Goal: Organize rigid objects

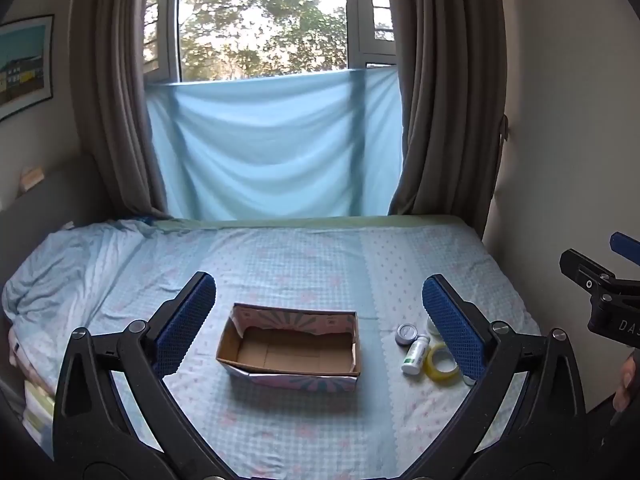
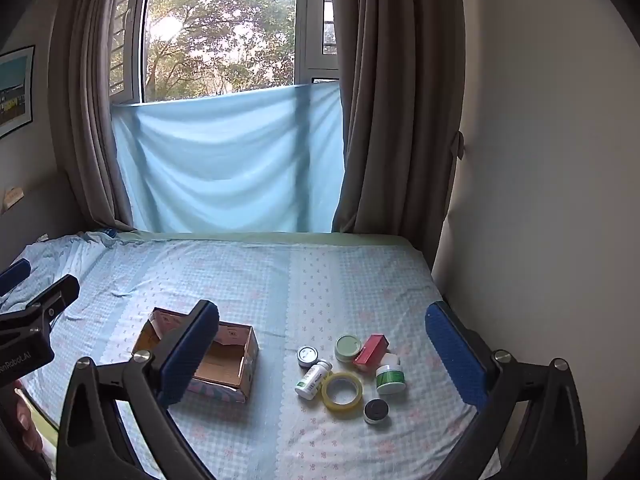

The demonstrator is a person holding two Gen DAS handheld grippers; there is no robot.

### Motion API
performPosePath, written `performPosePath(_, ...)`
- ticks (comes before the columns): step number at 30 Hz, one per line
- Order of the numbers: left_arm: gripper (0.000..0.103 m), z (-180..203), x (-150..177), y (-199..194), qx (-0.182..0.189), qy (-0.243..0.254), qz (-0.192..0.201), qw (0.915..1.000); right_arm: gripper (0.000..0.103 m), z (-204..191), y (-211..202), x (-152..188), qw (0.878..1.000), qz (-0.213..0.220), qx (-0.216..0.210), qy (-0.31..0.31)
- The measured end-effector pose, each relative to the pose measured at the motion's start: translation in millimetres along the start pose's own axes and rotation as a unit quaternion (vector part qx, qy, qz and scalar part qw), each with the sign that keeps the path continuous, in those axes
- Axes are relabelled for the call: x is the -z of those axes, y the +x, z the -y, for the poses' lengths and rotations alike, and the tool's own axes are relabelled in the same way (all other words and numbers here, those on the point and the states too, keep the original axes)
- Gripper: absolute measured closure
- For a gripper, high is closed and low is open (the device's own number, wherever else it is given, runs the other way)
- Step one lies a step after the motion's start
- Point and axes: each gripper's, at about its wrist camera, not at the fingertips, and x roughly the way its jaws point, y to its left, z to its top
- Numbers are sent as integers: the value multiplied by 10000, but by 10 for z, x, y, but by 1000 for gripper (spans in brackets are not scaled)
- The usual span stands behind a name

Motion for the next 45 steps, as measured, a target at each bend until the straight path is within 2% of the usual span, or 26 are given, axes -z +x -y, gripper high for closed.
performPosePath(45,0,-71,25,-89,-14,-16,82,10000,0,60,13,3,9999,101,24,-35)
